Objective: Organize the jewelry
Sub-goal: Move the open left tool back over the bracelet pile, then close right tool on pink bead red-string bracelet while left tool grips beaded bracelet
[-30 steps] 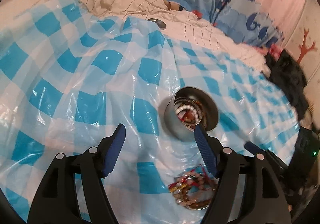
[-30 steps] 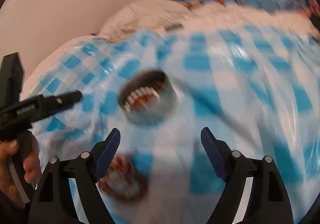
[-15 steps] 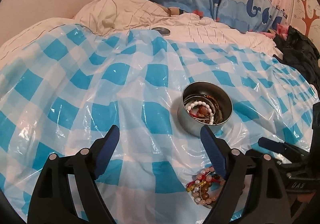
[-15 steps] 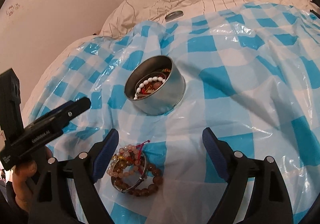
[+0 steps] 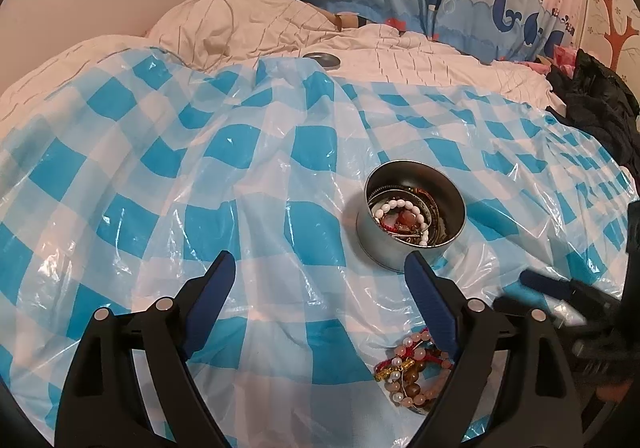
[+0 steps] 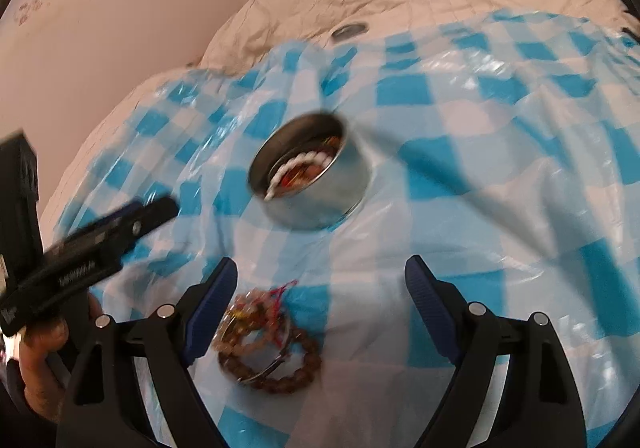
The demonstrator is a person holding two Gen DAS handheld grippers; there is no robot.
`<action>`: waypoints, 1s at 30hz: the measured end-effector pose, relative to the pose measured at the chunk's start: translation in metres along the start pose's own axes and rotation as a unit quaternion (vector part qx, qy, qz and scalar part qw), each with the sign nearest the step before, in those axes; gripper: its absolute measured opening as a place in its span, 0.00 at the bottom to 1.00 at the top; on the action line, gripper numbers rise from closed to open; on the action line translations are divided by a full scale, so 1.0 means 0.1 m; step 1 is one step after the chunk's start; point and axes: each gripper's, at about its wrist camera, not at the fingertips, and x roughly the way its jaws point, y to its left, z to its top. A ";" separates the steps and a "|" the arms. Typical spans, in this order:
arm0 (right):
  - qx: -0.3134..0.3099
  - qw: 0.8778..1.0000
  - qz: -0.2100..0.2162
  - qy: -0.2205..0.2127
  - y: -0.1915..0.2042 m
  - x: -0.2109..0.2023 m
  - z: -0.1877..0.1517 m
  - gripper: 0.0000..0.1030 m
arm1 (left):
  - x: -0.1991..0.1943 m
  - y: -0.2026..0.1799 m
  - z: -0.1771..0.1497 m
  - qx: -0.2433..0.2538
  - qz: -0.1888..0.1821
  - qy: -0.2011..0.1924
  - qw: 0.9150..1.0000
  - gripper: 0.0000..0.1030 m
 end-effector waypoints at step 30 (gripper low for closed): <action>-0.013 0.991 0.115 0.073 0.20 0.36 -0.13 0.03 | 0.09 0.17 -0.06 -0.046 -0.034 0.029 0.998 0.83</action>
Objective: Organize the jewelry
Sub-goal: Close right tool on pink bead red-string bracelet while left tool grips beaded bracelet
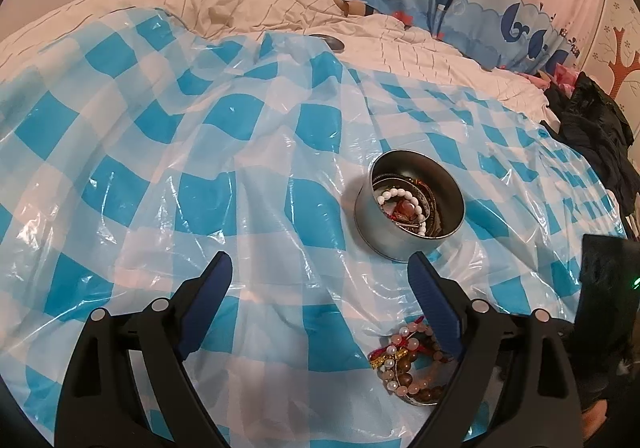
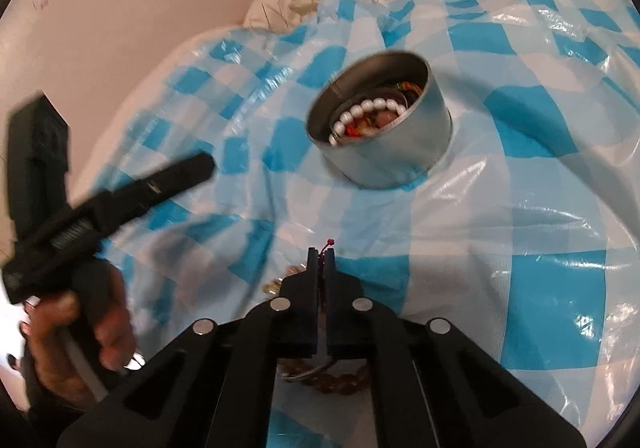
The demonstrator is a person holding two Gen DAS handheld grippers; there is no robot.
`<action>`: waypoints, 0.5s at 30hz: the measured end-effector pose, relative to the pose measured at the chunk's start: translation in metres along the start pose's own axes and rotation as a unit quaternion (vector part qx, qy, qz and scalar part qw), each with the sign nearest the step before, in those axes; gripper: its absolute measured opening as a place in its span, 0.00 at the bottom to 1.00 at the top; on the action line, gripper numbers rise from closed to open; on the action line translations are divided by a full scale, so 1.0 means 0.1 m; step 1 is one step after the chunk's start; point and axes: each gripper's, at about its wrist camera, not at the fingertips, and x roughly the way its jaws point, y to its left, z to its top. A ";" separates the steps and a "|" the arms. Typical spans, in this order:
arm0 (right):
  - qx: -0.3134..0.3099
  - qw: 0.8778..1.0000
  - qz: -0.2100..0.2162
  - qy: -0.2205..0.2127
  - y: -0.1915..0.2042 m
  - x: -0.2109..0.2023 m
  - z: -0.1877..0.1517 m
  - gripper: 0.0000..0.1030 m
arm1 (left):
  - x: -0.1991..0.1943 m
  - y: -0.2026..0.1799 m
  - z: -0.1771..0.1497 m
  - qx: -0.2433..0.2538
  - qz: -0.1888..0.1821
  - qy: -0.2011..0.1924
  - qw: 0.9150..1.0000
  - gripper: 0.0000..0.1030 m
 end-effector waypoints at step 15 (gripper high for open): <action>0.068 0.991 0.046 -0.107 -0.27 -0.57 0.20 0.03 | 0.18 -0.24 -0.13 0.057 -0.034 0.042 0.997 0.83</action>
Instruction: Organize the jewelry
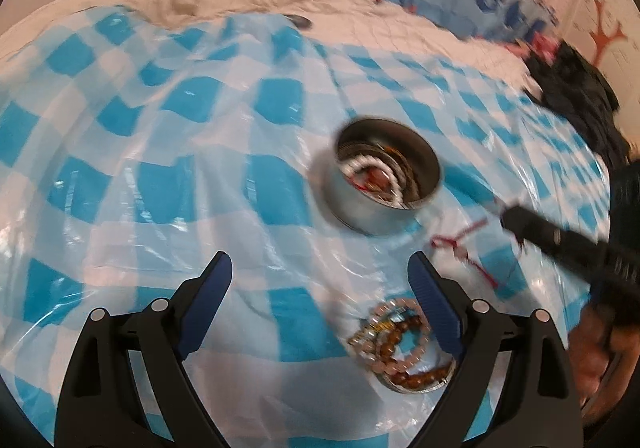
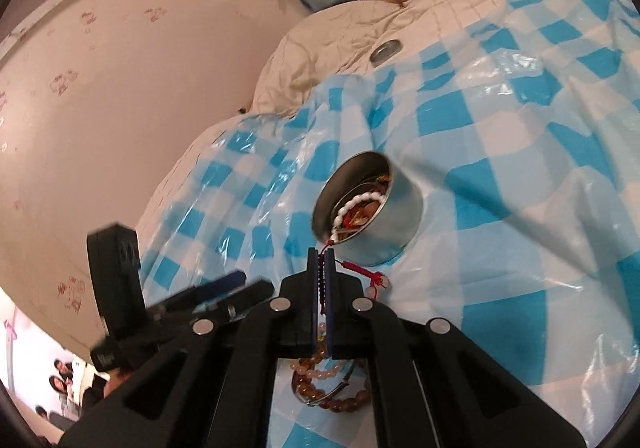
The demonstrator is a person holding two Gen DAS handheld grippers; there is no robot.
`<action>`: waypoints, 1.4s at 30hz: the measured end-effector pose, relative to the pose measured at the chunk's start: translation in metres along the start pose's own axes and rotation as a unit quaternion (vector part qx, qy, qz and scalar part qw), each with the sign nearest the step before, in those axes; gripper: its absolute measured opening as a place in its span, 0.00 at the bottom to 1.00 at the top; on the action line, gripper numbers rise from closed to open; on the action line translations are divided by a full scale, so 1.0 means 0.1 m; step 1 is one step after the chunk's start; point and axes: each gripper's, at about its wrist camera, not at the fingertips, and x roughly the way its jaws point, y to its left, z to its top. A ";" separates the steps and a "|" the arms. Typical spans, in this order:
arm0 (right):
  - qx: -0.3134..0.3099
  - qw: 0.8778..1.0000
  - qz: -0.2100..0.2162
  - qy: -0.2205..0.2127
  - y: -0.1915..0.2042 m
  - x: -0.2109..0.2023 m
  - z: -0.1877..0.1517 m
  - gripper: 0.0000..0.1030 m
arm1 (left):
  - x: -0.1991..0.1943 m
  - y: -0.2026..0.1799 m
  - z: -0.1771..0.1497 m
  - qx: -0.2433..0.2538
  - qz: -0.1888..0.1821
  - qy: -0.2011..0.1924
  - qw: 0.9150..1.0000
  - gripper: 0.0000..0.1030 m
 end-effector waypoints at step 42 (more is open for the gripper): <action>0.015 1.000 -0.008 0.008 -0.07 0.02 0.01 0.03 | -0.14 0.16 0.16 -0.056 -0.184 0.006 0.981 0.06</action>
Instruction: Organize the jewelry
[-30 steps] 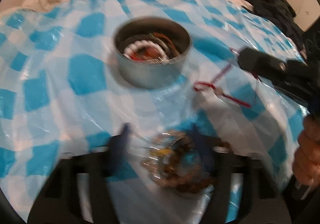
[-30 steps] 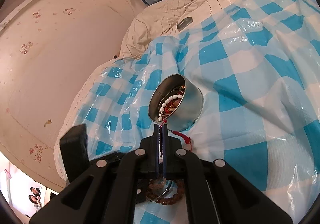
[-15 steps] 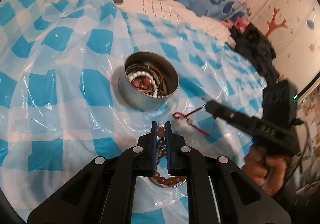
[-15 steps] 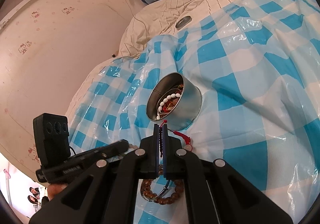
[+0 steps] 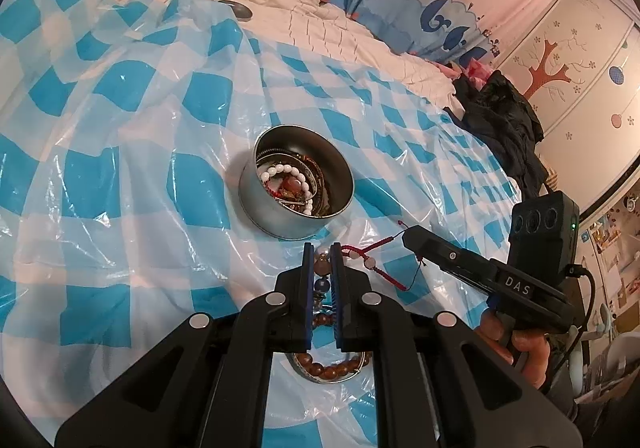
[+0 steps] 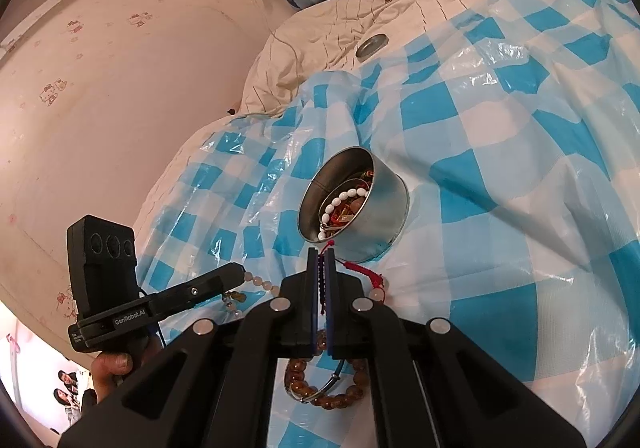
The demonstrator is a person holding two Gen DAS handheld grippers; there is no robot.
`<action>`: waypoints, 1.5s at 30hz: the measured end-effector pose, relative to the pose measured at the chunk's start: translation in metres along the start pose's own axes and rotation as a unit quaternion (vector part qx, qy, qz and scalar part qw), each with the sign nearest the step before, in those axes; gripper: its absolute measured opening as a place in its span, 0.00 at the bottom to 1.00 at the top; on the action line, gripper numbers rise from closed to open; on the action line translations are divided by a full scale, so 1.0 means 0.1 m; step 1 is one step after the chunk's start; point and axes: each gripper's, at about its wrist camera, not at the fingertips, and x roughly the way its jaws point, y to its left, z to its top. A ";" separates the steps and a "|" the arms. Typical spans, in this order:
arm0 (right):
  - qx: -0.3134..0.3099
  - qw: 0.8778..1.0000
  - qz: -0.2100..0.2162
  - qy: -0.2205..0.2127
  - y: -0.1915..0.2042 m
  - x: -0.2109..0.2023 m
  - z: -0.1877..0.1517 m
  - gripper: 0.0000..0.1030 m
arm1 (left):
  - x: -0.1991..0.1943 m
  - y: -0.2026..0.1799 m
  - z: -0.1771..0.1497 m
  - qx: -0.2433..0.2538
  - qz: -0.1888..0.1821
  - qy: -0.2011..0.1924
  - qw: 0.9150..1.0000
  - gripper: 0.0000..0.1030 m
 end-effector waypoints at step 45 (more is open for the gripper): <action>-0.008 1.000 0.015 -0.008 0.06 -0.03 -0.01 0.03 | 0.10 -0.16 0.02 0.046 0.056 -0.001 0.997 0.07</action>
